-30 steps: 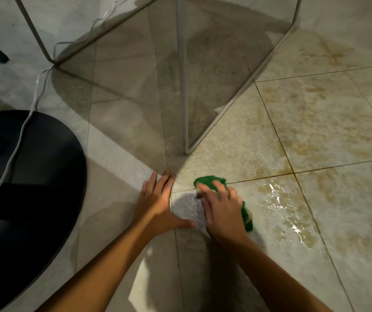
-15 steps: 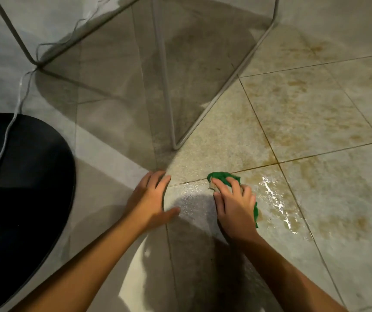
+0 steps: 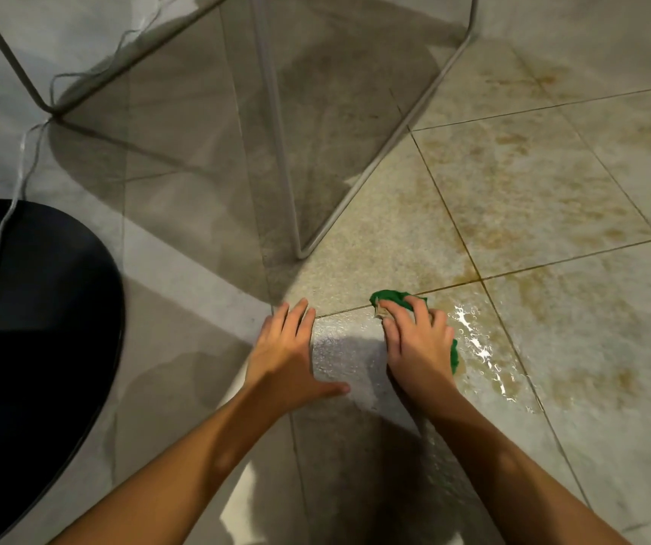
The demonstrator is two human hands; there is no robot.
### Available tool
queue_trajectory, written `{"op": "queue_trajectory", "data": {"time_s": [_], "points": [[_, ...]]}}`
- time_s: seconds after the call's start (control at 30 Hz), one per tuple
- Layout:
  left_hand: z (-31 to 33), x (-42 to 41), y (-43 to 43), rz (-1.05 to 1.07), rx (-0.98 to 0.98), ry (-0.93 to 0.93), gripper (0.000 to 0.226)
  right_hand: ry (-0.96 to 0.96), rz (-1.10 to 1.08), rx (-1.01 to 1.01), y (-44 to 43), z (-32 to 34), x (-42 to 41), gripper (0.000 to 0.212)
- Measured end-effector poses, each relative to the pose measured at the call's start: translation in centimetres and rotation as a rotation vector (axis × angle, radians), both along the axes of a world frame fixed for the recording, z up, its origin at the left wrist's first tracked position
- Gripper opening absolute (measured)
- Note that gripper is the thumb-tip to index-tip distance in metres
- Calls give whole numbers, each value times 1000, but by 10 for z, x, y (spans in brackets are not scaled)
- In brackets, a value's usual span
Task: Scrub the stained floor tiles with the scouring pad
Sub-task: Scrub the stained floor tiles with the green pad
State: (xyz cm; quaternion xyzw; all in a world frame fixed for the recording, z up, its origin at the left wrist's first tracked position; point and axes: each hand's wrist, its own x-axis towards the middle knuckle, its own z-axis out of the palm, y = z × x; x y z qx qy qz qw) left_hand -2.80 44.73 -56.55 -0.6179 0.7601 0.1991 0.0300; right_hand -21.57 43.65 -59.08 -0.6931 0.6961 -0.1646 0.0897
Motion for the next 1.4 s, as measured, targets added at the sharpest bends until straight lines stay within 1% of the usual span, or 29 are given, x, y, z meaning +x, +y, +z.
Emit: {"op": "queue_trajectory", "data": {"time_s": [0.07, 0.1, 0.17, 0.2, 0.23, 0.3, 0.33, 0.4, 0.5, 0.57, 0.6, 0.63, 0.7, 0.73, 0.8, 0.87, 0.93, 1.0, 1.07, 1.13, 1.23, 1.27, 1.33, 1.4], "points": [[-1, 0, -1, 6, 3, 2, 124, 35, -53, -4, 3, 2, 9, 29], [-1, 1, -1, 13, 0, 30, 123, 58, -22, 28, 3, 4, 19, 29], [-3, 0, 2, 19, -24, 62, 120, 75, 116, 94, 5, 7, 37, 37], [-5, 1, 2, 25, -42, 72, 118, 73, 184, 88, 5, 8, 41, 38], [-5, 2, 1, 36, -37, 82, 118, 63, 225, 70, 4, 10, 41, 36], [-3, 1, 0, 29, -22, 79, 120, 17, 236, 70, 2, 8, 30, 31], [-3, 1, 1, 30, -41, 83, 122, 0, 222, 72, 2, 6, 22, 31], [-2, 1, 1, 24, -8, 62, 124, -21, 146, 45, 5, 4, 3, 33], [3, 1, 1, 4, 11, -3, 123, -60, -77, 78, 8, 1, -18, 35], [3, 1, 0, 4, 16, -16, 124, -64, -218, 88, 12, 2, -10, 34], [3, 1, 0, 6, 16, -24, 124, -37, -242, 68, 15, 3, -1, 33], [2, 0, -1, 9, 11, -20, 125, 6, -203, 35, 16, 3, 10, 32], [1, 0, 0, 15, -13, 21, 127, 97, -23, -2, 16, 3, 27, 39], [-2, 0, 1, 14, -20, 25, 126, 117, 73, -17, 13, 4, 32, 44], [-4, 2, 0, 17, -30, 18, 122, 109, 188, -48, 6, 7, 32, 44], [-4, 1, 0, 2, -34, -1, 121, 73, 197, -50, 5, 5, 24, 35], [-3, 0, 1, 2, -5, -7, 123, 32, 127, -16, 9, 4, 12, 30], [-2, 0, 0, -4, 8, -29, 124, -7, 42, -13, 16, 2, -1, 34], [-1, 0, 0, -6, -3, -42, 125, -7, -2, -42, 26, 0, -12, 36], [-2, 0, 0, 8, -15, -20, 128, -15, -55, -50, 35, -1, -18, 37], [-6, -6, 6, -8, -36, 15, 137, -81, -137, 0, 52, 1, -13, 38], [-7, -9, 7, -28, -30, 6, 141, -69, -96, 13, 58, 1, -10, 38], [-8, -11, 6, -50, -6, -28, 148, 7, 85, 2, 69, -1, -8, 37], [-7, -10, 2, -61, 10, -48, 154, 2, 195, -1, 63, -2, -14, 35]]}}
